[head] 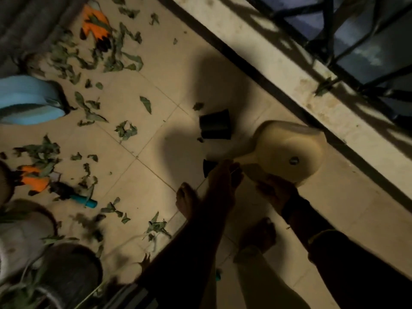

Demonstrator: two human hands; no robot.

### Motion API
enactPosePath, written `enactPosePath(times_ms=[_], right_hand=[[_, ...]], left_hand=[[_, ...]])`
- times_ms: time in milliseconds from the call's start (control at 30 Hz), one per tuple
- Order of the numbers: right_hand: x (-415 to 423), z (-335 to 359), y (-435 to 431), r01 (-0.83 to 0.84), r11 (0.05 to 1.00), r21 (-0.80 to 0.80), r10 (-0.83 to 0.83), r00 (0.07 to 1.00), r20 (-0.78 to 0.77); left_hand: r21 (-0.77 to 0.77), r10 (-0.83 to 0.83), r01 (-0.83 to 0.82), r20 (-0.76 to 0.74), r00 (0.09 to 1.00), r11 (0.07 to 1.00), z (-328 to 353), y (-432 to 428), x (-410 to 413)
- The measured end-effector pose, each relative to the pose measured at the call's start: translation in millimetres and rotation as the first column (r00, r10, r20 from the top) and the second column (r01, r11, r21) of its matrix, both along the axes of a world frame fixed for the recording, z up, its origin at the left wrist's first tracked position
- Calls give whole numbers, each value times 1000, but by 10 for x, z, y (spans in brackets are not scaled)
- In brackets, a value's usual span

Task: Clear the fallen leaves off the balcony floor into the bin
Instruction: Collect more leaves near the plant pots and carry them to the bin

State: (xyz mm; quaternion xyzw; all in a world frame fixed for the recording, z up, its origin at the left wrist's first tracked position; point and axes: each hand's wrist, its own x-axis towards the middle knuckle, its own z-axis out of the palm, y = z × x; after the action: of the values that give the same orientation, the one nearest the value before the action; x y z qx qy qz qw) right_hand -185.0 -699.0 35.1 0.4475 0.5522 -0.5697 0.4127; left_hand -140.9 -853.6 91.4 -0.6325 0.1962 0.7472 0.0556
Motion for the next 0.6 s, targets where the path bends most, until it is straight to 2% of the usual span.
enactPosePath(times_ms=[67,167,267,333,400,467,600], right_hand=[[55,213,-424,-47,997,-58,47,999,-7],[42,356,-1082,-55,997,-54,52,997,-60],[-47,235,-1612,-149,989,-3,148,984,-96],[-131,-51,-1836,-321,941,108,335,927,-170],[-253,-255,-1993,-460,836,299,529,819,-222],[-445,-544,-2042,-463,772,435,604,748,-276],[-832,-1071,-2100,-649,693,313,718,662,-217]], left_hand=[[-7,22,-22,15,1000,1000,118,-183,47],[-57,33,-32,30,999,998,181,-597,51],[-99,-47,55,77,996,994,60,-1000,33],[-101,-29,39,99,995,994,-61,-1194,-16],[-117,9,1,91,996,993,-243,-1328,-53],[-109,47,-41,54,997,993,-479,-1417,-80],[-85,62,-58,41,997,995,-885,-1533,-85]])
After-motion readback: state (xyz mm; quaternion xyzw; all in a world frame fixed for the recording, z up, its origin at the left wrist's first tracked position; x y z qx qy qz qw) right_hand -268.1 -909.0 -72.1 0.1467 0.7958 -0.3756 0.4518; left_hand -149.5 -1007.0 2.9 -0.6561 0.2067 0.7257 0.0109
